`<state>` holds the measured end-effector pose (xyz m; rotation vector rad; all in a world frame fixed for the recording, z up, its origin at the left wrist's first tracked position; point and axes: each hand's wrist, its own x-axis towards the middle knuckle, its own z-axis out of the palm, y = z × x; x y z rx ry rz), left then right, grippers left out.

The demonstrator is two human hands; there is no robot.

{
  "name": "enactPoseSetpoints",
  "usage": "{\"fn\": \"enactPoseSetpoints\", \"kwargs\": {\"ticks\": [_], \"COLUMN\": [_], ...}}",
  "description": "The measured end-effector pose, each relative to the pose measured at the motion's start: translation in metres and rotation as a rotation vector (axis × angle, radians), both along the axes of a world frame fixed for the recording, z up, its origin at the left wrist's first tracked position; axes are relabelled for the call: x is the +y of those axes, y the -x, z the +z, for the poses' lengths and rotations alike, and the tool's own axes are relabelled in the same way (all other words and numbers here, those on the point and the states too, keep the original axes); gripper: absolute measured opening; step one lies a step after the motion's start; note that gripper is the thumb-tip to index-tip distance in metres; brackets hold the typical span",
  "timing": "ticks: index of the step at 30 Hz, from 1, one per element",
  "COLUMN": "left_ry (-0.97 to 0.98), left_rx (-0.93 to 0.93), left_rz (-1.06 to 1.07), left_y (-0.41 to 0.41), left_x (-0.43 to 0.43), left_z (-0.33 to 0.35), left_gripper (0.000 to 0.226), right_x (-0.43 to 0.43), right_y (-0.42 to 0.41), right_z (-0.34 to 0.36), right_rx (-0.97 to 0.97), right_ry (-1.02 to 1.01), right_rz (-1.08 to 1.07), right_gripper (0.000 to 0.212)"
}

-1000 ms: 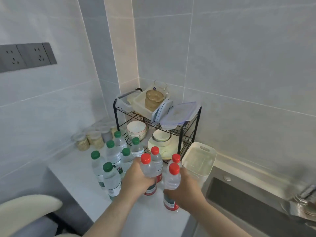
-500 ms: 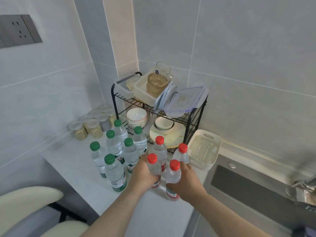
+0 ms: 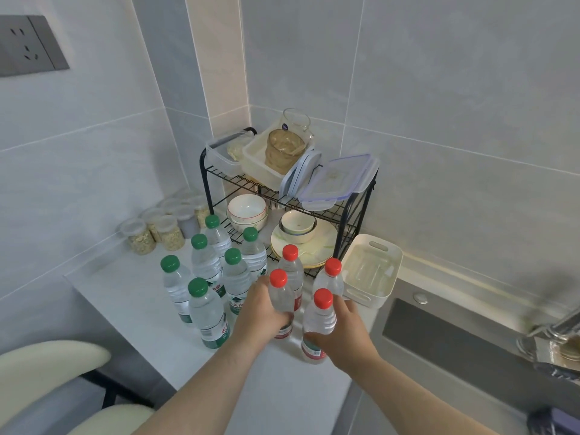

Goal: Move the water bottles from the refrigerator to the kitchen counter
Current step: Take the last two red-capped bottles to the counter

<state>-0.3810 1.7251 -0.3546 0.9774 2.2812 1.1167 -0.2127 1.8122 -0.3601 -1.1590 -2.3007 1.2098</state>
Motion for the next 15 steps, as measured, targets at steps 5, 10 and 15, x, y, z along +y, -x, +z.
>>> {"fn": "enactPoseSetpoints", "kwargs": {"ticks": [5, 10, 15], "left_ry": [0.027, 0.009, -0.058], "left_rx": [-0.013, 0.006, 0.089], "left_rz": [-0.079, -0.019, -0.028], "left_y": [0.005, 0.004, 0.008], "left_x": [0.002, -0.006, -0.013], "left_z": [-0.001, 0.009, 0.049], "left_gripper": [0.055, 0.074, 0.088], "right_x": [-0.002, 0.001, 0.007], "right_y": [0.006, 0.008, 0.003], "right_z": [-0.002, 0.005, 0.036], "right_rx": [-0.002, -0.017, -0.005], "right_ry": [-0.010, -0.025, -0.152], "right_rz": [-0.036, -0.002, 0.016], "right_gripper": [0.077, 0.079, 0.079]}}
